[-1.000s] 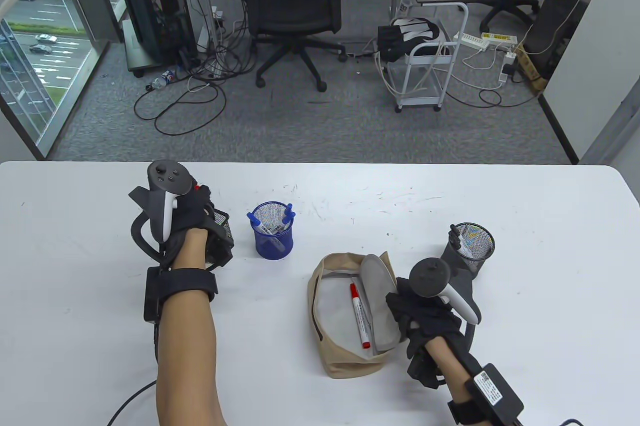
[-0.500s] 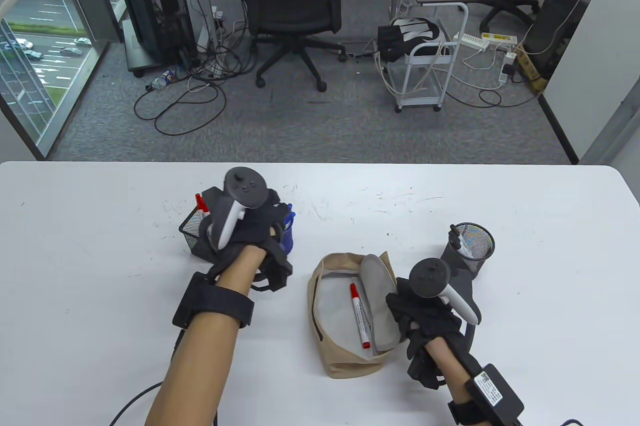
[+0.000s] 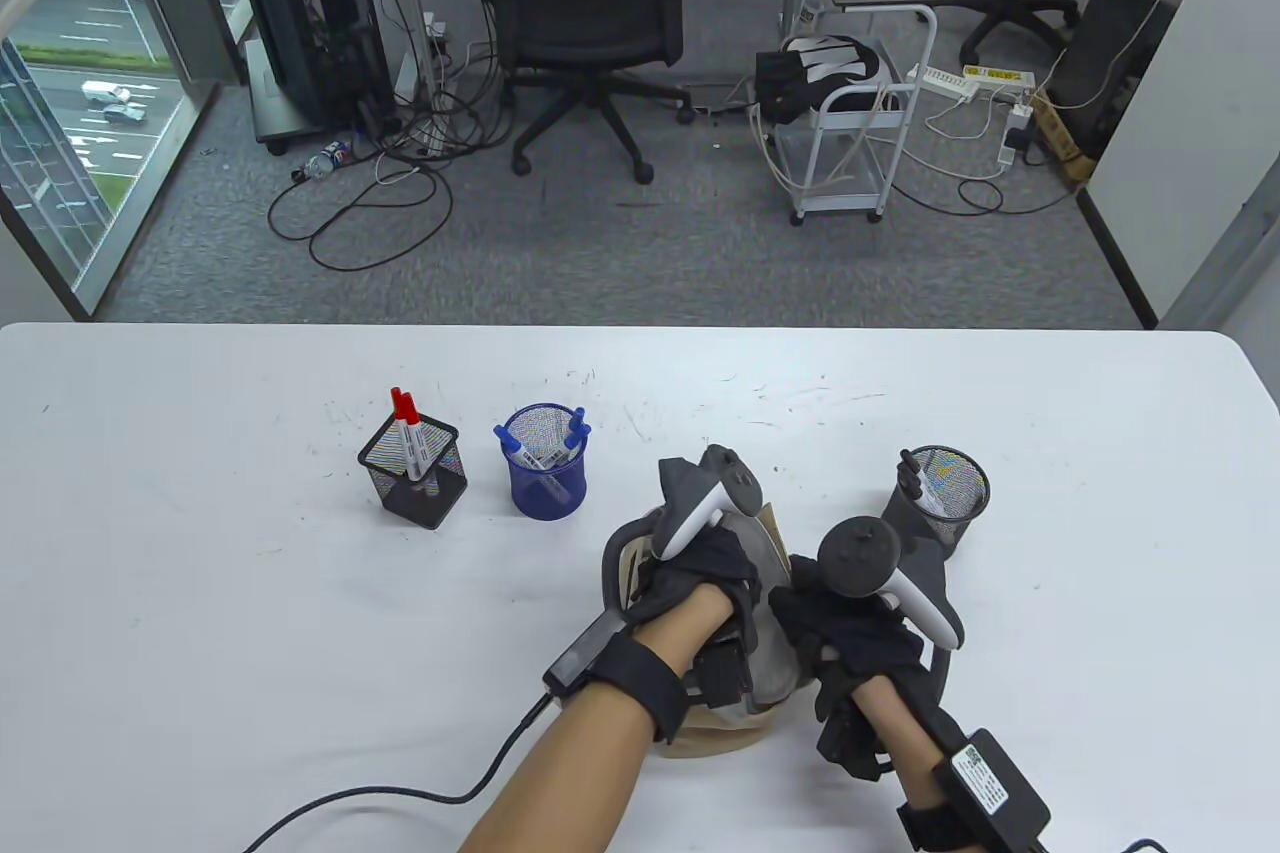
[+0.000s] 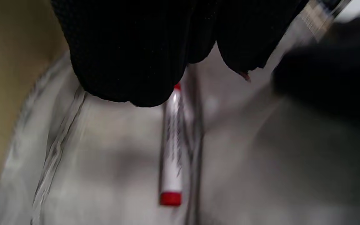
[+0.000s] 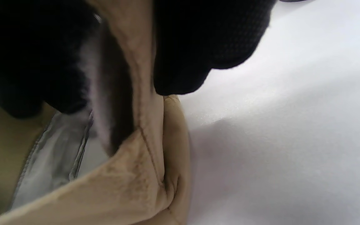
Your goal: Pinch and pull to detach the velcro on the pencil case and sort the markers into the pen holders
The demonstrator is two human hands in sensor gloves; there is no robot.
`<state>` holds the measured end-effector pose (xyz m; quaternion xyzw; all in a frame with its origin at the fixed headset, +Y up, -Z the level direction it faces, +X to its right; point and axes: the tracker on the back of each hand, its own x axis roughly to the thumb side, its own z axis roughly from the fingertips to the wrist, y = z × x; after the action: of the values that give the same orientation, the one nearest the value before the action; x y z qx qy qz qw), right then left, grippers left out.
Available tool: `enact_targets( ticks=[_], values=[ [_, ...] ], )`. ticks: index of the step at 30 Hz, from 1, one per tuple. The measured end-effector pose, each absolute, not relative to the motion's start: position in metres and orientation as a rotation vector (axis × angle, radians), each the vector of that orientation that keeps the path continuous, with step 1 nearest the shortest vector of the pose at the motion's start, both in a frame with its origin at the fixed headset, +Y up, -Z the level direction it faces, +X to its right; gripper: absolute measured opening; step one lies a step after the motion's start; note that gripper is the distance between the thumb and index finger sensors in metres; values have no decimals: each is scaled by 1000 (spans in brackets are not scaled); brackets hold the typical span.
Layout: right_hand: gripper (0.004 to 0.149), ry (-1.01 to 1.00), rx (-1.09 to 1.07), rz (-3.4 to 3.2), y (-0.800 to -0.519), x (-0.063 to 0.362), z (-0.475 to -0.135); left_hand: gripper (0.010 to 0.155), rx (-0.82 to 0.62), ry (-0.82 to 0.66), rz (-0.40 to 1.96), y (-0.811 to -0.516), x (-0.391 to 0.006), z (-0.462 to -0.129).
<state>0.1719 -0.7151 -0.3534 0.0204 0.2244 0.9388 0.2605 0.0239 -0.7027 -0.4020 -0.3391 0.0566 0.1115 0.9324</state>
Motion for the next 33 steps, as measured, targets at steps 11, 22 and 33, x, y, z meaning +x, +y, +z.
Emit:
enact_targets(
  ticks=[11,22,33],
  values=[
    [59,639,48,2506,-718,179,-357,76,-700,236,-16,-750,39,-431],
    [58,627,46,2516,-718,177,-357,72,-632,227,-57,-754,37,-430],
    [58,620,34,2509,-720,178,-357,70,-639,144,261,-744,10,-422]
  ],
)
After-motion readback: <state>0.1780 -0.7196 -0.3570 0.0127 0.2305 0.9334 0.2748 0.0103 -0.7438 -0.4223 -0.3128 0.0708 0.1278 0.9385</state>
